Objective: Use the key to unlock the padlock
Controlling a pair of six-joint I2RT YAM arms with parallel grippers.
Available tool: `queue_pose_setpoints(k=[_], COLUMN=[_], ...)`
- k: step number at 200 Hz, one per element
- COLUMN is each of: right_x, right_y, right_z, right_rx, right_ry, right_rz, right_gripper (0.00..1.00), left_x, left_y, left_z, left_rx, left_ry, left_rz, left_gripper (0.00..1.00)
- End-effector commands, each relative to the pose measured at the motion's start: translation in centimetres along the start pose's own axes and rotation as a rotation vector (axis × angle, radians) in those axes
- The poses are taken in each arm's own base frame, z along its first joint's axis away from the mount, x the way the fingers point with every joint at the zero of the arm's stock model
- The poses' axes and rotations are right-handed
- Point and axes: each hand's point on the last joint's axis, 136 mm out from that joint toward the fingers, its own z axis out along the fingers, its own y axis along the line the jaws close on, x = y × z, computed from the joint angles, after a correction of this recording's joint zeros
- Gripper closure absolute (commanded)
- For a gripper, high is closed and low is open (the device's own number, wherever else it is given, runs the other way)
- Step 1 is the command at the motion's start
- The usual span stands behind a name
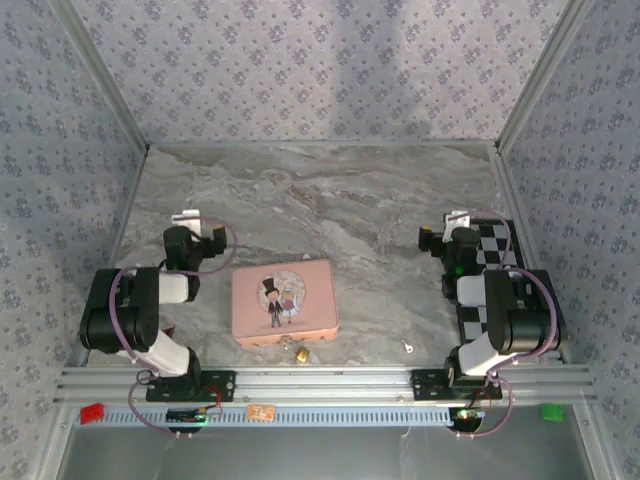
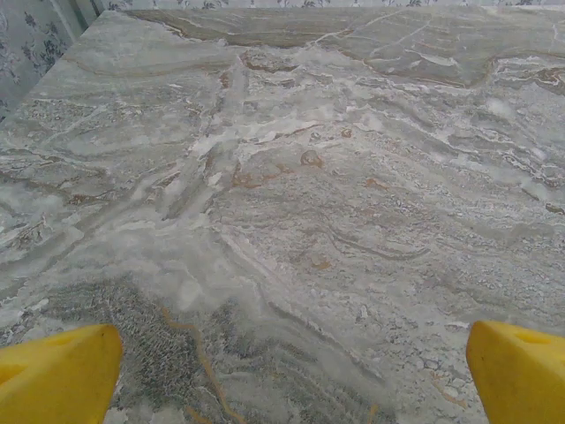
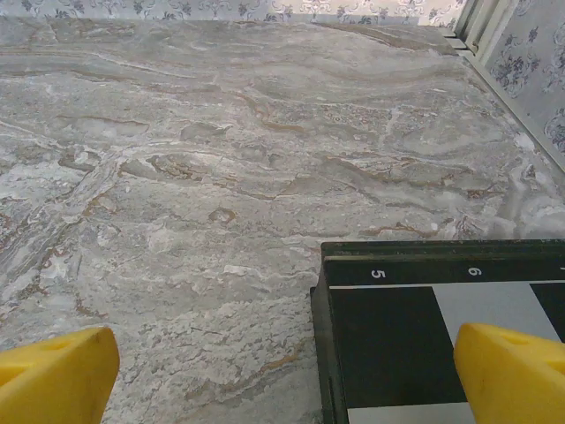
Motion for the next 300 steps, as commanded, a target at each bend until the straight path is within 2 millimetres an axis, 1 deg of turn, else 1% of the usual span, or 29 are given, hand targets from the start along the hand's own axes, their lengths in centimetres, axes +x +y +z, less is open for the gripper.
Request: queue_pose_setpoints(k=[1,204,219,235,254,271,278,289,300], right_x=[-0.5,-0.5,-0.5,-0.6,-1.4,-3.0,-3.8,-5.7,-7.6], right_y=[-0.1,-0.1,-0.2,-0.1,0.7,1.3,1.7,2.3,3.1], right_z=[0.3,0.3,0.2,0.2,-0.2,-1.4,-2.1,-3.2,-4.6], right_rx=[-0.002,-0.002,0.0,0.0,-0.026,-0.02,-0.024,-0.028,-0.063], right_ry=[-0.004,-0.006,-0.006,-0.01,-0.022,-0.038,-0.044,-0.07,-0.088], right_rz=[0.014,0.015,0.013,0.011,-0.024,-0.071,-0.093,-0.11,-0.097], right_gripper=[0.01,0.01,0.01,0.01,0.01,0.01,0.01,0.01,0.01], left_x=[-1.0,-1.0,-1.6,-2.1,-2.7,-4.1,-5.1,-6.8,-8.9], left_y=[0.0,0.0,-0.5,-1.1,-1.2,-1.4,-1.5,-1.8,-2.0], left_z=[0.1,0.1,0.0,-0.5,-1.5,-3.0,-3.7,-5.1,-6.7], left_rx=[-0.001,0.0,0.02,0.026,0.009,-0.009,-0.019,-0.015,-0.005], left_ry=[-0.026,-0.026,-0.02,-0.017,-0.037,-0.046,-0.055,-0.069,-0.104], left_rz=[-0.01,-0.009,0.009,0.037,0.05,0.059,0.054,0.037,-0.001], left_gripper=[0.0,0.0,0.0,0.0,0.0,0.0,0.0,0.0,0.0])
